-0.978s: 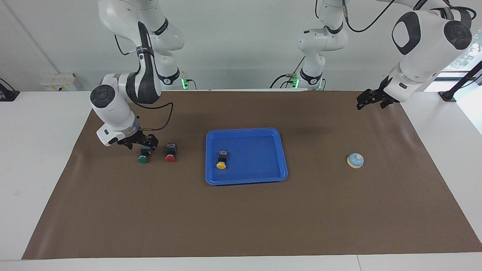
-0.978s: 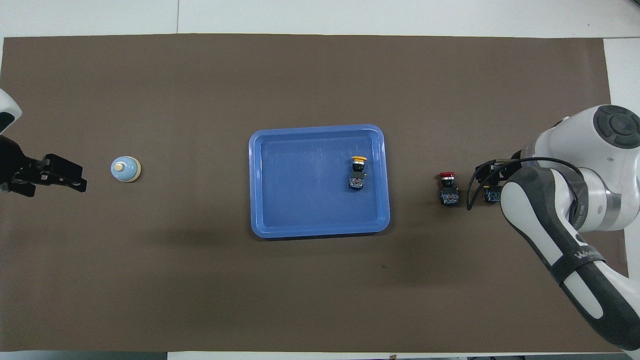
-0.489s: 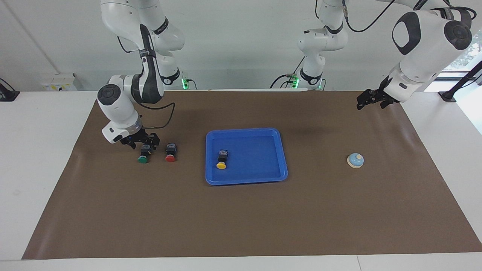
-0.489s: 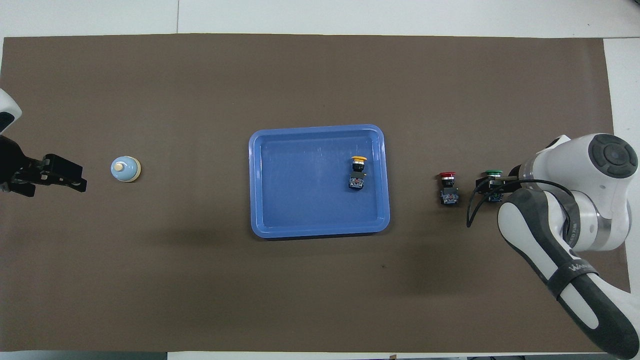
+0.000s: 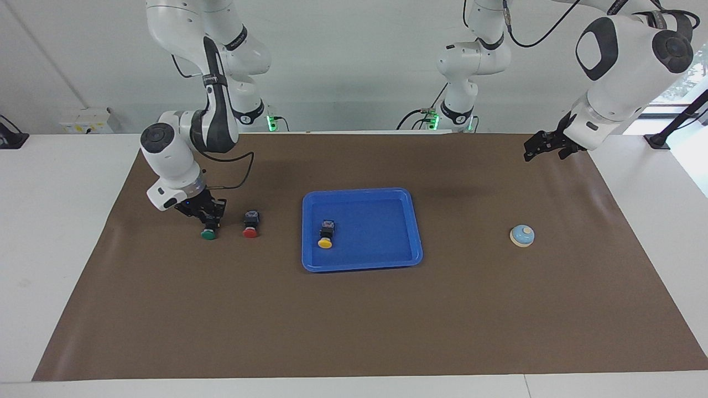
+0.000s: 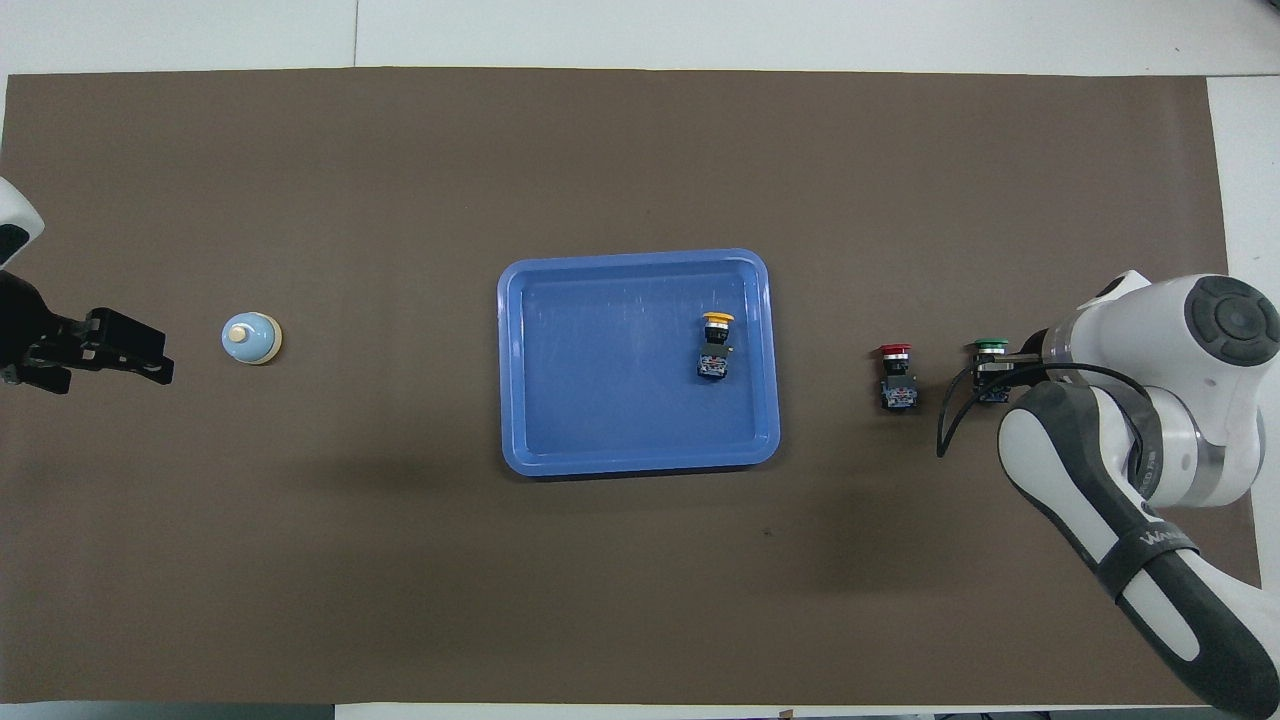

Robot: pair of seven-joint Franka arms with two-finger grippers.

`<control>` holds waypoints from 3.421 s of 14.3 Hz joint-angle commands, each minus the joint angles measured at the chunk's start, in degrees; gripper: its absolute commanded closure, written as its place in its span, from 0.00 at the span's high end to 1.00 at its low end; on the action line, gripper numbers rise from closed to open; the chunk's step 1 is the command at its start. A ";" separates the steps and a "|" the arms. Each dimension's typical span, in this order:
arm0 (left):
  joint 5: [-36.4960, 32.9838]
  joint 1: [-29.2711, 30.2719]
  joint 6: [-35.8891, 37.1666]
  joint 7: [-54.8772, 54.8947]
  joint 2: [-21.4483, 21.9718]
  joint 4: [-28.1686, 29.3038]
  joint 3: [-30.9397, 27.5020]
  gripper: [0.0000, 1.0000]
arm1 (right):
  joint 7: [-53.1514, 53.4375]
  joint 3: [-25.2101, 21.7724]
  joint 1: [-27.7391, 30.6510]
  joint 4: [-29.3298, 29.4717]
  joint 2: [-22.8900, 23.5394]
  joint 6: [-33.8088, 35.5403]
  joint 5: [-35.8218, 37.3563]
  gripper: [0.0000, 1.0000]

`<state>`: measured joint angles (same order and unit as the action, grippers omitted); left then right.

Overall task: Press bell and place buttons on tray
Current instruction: 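Move the right gripper to the green-capped button and grasp it, then carry the green button with the right gripper over the tray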

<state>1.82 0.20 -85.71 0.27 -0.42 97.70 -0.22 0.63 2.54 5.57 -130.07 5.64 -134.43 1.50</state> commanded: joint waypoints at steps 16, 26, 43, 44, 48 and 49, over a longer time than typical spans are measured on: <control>-0.59 -0.56 0.63 -0.36 0.42 -0.40 -0.48 1.00 | -1.24 0.18 0.32 -0.89 0.95 -2.86 -0.01 0.10; -0.59 -0.56 0.63 -0.36 0.42 -0.40 -0.48 1.00 | 8.40 0.53 -12.13 26.16 4.72 22.63 -0.27 0.00; -0.59 -0.56 0.63 -0.36 0.42 -0.40 -0.48 1.00 | 29.08 0.53 -35.54 36.83 21.78 13.33 -5.19 0.00; -0.59 -0.56 0.63 -0.36 0.42 -0.40 -0.48 1.00 | 29.08 0.53 -35.45 35.08 21.34 11.49 -5.19 0.00; -0.59 -0.56 0.63 -0.36 0.42 -0.40 -0.48 1.00 | 29.43 0.53 -35.63 31.47 20.38 9.10 -5.19 0.28; -0.59 -0.56 0.63 -0.36 0.42 -0.40 -0.48 1.00 | 29.69 0.53 -35.63 30.41 20.11 8.23 -5.19 0.32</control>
<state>1.82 0.20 -85.71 0.27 -0.41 97.70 -0.23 28.87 3.04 -30.01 -96.51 27.52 -124.23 -3.06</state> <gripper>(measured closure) 0.000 0.608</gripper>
